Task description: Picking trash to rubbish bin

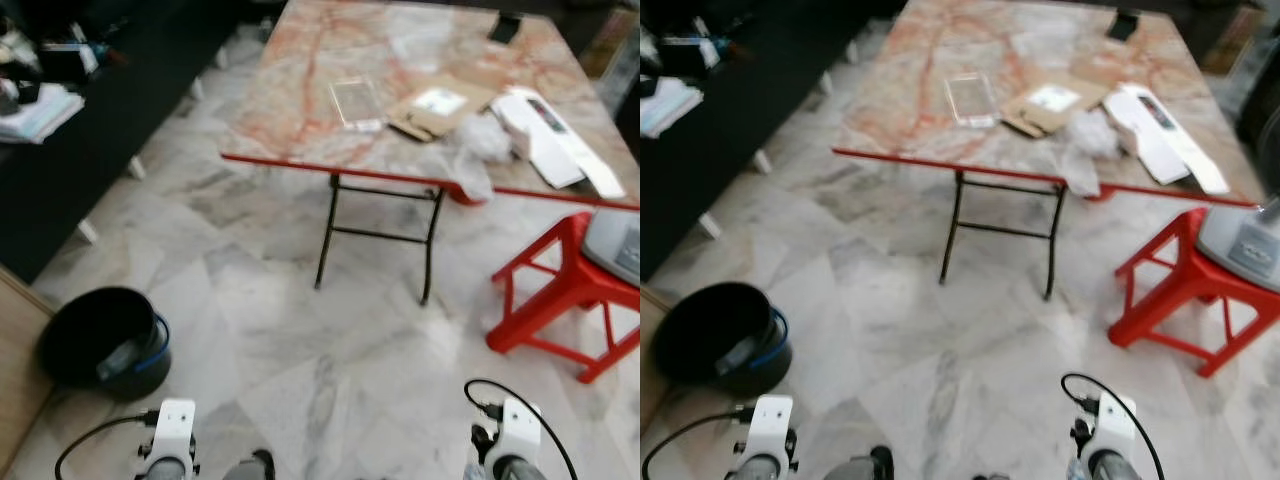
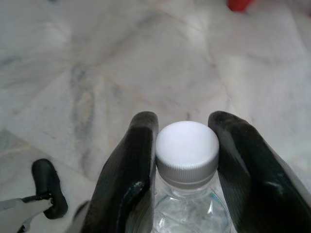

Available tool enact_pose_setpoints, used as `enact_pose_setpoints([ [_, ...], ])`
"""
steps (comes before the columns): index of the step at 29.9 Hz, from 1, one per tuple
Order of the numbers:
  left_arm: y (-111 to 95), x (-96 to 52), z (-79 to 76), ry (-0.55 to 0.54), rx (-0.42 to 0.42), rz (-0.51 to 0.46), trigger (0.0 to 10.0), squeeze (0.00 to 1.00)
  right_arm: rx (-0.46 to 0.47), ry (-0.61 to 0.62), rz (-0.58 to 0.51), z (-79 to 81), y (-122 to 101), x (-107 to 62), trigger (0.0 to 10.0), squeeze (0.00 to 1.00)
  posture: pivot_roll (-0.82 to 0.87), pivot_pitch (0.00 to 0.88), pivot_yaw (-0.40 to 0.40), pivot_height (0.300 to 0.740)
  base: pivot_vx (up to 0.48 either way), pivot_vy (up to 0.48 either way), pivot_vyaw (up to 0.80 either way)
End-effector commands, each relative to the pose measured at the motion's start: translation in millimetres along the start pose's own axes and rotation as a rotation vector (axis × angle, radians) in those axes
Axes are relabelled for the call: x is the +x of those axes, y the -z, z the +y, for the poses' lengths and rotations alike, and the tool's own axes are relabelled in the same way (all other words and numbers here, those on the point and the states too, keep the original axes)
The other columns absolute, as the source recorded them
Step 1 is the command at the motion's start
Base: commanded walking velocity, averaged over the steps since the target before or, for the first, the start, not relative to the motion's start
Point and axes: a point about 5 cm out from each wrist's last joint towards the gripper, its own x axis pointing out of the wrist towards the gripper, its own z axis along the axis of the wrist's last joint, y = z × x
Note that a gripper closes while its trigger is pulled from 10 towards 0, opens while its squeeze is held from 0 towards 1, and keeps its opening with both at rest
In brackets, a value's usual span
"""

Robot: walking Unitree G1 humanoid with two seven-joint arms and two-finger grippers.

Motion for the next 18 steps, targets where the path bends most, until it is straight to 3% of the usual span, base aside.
enact_pose_setpoints([
  [1, 21, -6.0, -1.5, 0.008, 0.006, 0.082, 10.0, 0.00, 0.012, 0.033, 0.027, -7.4, 11, -3.1, 10.0, 0.00, 0.05, 0.102, -0.029, 0.740, 0.000, 0.000, 0.80],
  [18, 24, -8.5, -12.0, 0.023, -0.026, 0.104, 10.0, 0.00, -0.031, 0.033, 0.009, -11.6, 0, -1.1, 10.0, 0.00, 0.06, 0.085, -0.070, 0.740, 0.000, 0.000, 0.80],
])
